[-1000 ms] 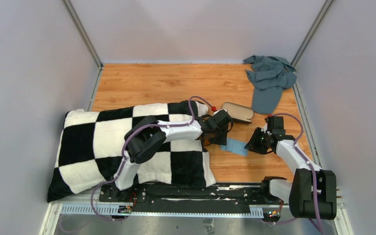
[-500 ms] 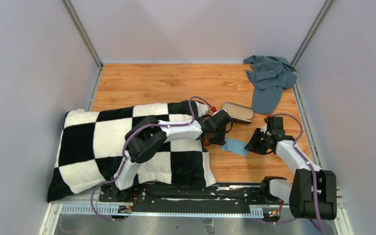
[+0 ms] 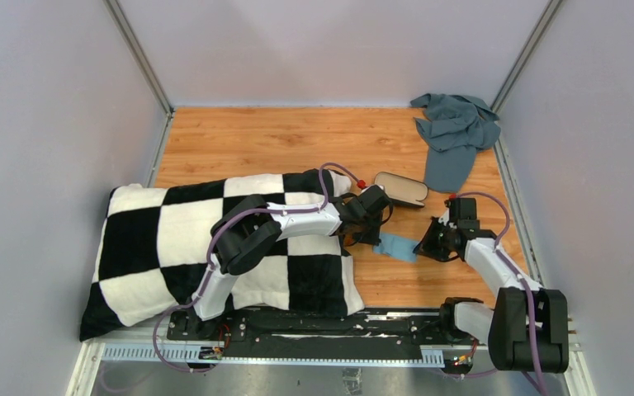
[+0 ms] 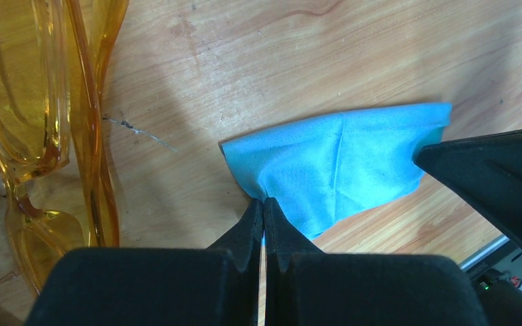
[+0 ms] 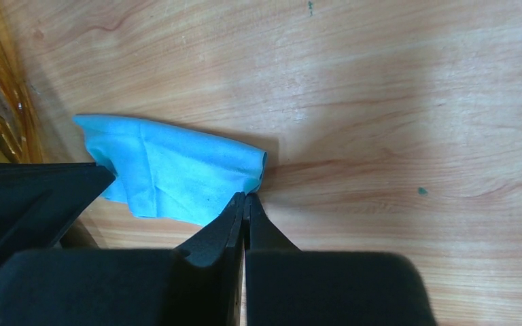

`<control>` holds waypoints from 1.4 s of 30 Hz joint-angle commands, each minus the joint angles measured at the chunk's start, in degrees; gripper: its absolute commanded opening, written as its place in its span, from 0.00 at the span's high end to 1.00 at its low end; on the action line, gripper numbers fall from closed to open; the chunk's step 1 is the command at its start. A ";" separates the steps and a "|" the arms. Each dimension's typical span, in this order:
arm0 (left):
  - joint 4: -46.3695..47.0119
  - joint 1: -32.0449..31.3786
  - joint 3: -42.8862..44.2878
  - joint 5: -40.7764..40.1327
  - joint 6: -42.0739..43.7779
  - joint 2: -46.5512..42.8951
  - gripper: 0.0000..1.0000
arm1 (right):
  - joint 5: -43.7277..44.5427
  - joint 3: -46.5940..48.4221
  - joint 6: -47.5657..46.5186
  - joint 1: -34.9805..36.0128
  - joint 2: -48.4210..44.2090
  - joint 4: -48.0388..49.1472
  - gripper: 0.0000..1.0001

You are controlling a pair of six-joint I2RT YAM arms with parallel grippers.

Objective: Organize the sunglasses
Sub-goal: Pick up the glasses cleaning cloth from the center of the board, then place the glasses cleaning cloth in the sunglasses case.

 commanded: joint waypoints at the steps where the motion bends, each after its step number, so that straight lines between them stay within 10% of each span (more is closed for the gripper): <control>1: 0.18 -0.30 -0.90 1.12 2.07 0.01 1.00 | 0.12 -0.11 1.09 0.93 -3.02 -1.71 1.00; 21: -3.42 3.46 6.68 5.21 8.80 -5.58 1.00 | -0.45 10.83 4.20 0.99 -2.54 -4.24 1.00; 42: -16.88 15.67 44.12 16.90 20.86 14.57 1.00 | 2.64 35.11 3.13 2.68 22.23 -3.02 1.00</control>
